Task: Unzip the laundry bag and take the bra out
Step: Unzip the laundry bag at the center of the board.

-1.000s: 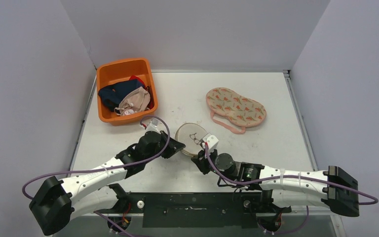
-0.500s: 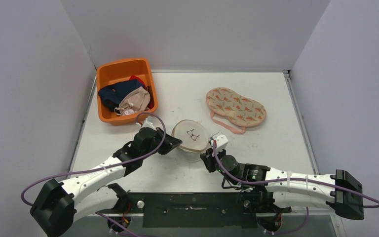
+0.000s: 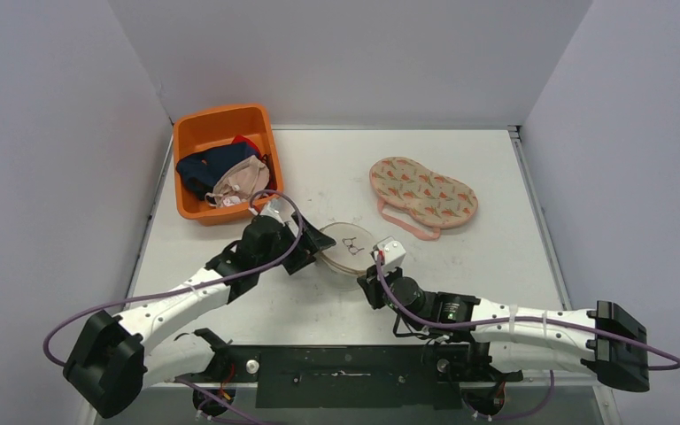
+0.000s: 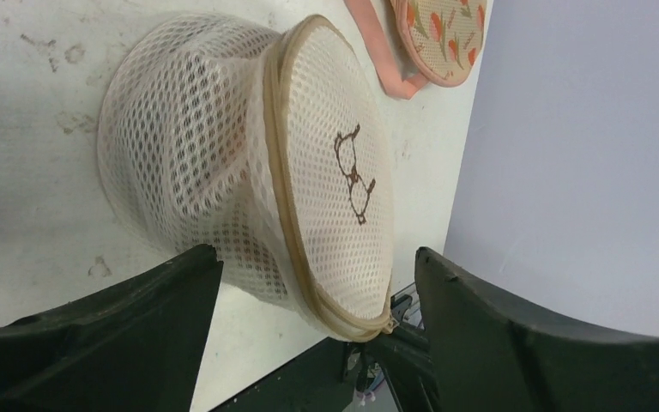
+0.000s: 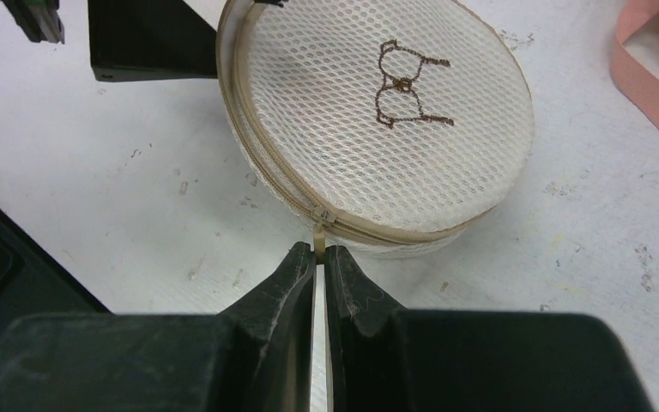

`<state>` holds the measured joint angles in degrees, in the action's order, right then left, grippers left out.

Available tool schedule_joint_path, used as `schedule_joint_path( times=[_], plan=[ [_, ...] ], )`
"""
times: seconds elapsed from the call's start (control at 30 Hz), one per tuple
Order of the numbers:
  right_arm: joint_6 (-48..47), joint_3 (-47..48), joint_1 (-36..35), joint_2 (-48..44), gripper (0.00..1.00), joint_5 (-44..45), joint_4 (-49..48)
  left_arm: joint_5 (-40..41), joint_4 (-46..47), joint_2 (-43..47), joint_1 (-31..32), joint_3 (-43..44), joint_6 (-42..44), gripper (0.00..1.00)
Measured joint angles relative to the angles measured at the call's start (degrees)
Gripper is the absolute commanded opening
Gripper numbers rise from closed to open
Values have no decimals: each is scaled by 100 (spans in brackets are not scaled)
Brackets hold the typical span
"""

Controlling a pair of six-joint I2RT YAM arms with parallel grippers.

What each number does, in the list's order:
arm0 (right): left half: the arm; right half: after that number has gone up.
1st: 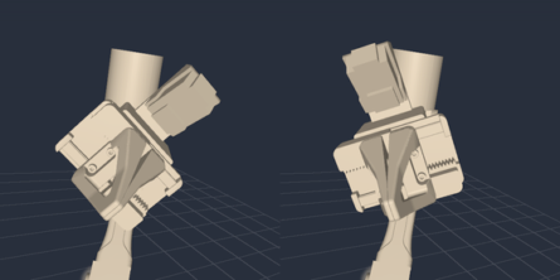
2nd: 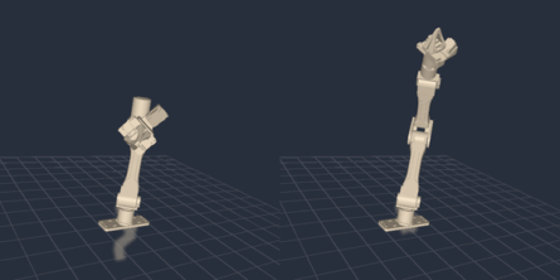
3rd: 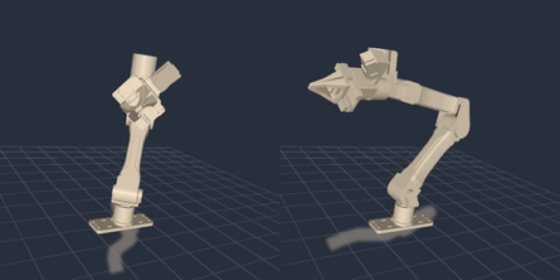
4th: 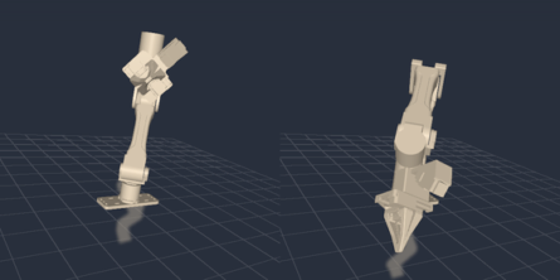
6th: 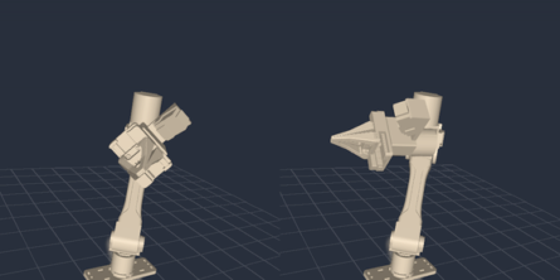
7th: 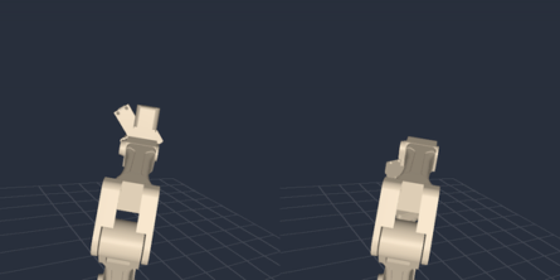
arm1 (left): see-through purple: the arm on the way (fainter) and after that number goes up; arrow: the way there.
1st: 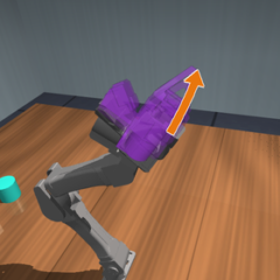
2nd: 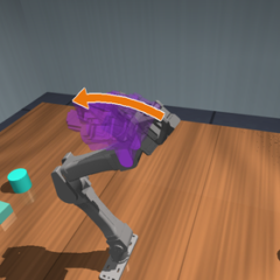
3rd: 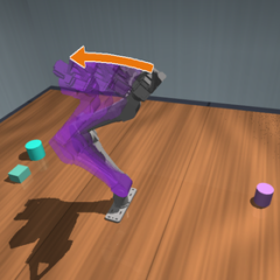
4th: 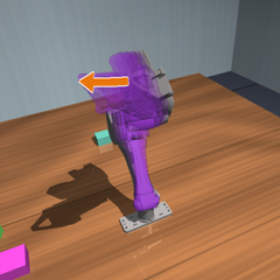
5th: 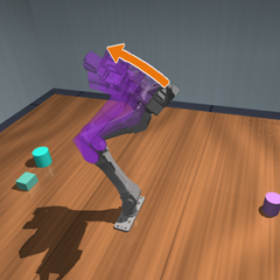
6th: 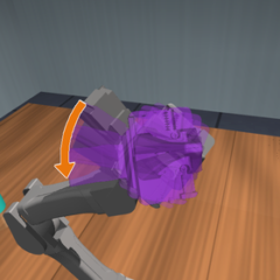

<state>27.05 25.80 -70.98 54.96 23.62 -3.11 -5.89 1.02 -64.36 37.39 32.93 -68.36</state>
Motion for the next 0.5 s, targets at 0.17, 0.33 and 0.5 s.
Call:
schedule_joint_path(
  times=[0.17,0.33,0.5],
  plan=[
    [-44,321,0,302,5,-181,-57,-17,-702,835,17,-79,50,97],
    [-125,584,-9,605,5,-485,-225,31,-1193,1891,251,-354,-66,97],
    [-275,680,-46,905,5,-822,-417,94,-1290,1998,487,-387,-195,93]
  ],
)
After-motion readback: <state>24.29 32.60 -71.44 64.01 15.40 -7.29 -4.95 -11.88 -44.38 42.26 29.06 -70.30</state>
